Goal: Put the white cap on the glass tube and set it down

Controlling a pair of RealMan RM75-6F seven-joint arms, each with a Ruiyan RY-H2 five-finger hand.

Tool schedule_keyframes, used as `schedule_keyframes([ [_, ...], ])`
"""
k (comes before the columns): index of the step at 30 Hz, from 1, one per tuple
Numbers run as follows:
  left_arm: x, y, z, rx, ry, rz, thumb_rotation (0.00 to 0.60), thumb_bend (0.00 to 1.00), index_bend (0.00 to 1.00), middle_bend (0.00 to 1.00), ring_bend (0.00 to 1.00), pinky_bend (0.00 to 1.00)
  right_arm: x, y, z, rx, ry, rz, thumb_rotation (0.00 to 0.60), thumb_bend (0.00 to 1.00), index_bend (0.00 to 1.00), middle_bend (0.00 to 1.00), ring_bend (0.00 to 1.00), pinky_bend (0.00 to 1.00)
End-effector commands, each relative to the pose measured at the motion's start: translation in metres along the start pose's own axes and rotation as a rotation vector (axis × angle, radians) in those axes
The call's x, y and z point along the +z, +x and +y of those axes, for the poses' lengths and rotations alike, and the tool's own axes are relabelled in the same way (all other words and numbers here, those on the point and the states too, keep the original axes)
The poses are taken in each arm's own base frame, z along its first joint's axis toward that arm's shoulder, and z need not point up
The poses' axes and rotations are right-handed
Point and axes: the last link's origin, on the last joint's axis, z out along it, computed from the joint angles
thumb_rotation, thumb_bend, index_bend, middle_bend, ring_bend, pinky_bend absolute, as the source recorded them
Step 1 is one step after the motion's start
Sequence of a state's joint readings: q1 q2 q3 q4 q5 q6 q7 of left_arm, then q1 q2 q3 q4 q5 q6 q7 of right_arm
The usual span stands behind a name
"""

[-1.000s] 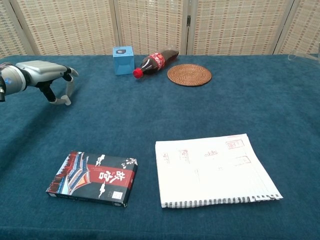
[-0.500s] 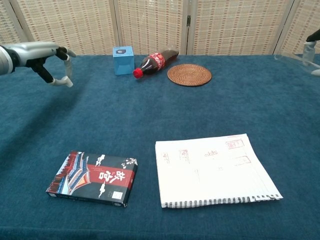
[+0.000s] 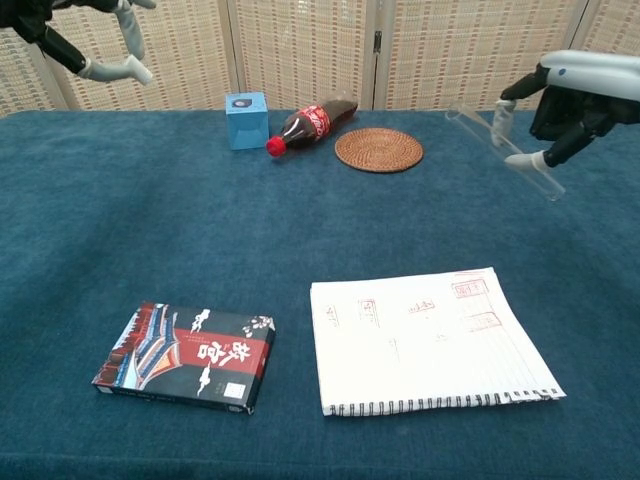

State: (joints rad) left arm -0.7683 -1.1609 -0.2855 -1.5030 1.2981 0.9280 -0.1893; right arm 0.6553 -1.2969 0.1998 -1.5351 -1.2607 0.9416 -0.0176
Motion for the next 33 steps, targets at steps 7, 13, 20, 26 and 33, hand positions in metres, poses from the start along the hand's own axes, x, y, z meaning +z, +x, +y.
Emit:
schedule_keyframes([
  [7, -0.008, 0.017, 0.053, -0.028, -0.141, 0.044, 0.600, 0.45, 0.56, 0.05, 0.00, 0.00, 0.026, -0.016, -0.040, 0.139, 0.102, 0.001, 0.600, 0.62, 0.89, 1.00, 1.00, 1.00],
  [13, -0.006, 0.014, 0.081, 0.023, -0.212, 0.031, 0.600, 0.45, 0.57, 0.05, 0.00, 0.00, 0.040, -0.025, -0.062, 0.207, 0.152, 0.019, 0.600, 0.62, 0.89, 1.00, 1.00, 1.00],
  [20, 0.000, 0.011, 0.098, 0.053, -0.238, 0.018, 0.600, 0.45, 0.57, 0.05, 0.00, 0.00, 0.051, -0.033, -0.083, 0.275, 0.195, 0.060, 0.600, 0.63, 0.89, 1.00, 1.00, 1.00],
  [26, 0.000, 0.012, 0.112, 0.079, -0.265, 0.023, 0.600, 0.45, 0.57, 0.05, 0.00, 0.00, 0.059, -0.035, -0.096, 0.319, 0.220, 0.072, 0.600, 0.63, 0.89, 1.00, 1.00, 1.00],
  [33, 0.002, 0.011, 0.122, 0.084, -0.274, 0.025, 0.600, 0.45, 0.57, 0.05, 0.00, 0.00, 0.065, -0.039, -0.109, 0.355, 0.238, 0.077, 0.600, 0.63, 0.89, 1.00, 1.00, 1.00],
])
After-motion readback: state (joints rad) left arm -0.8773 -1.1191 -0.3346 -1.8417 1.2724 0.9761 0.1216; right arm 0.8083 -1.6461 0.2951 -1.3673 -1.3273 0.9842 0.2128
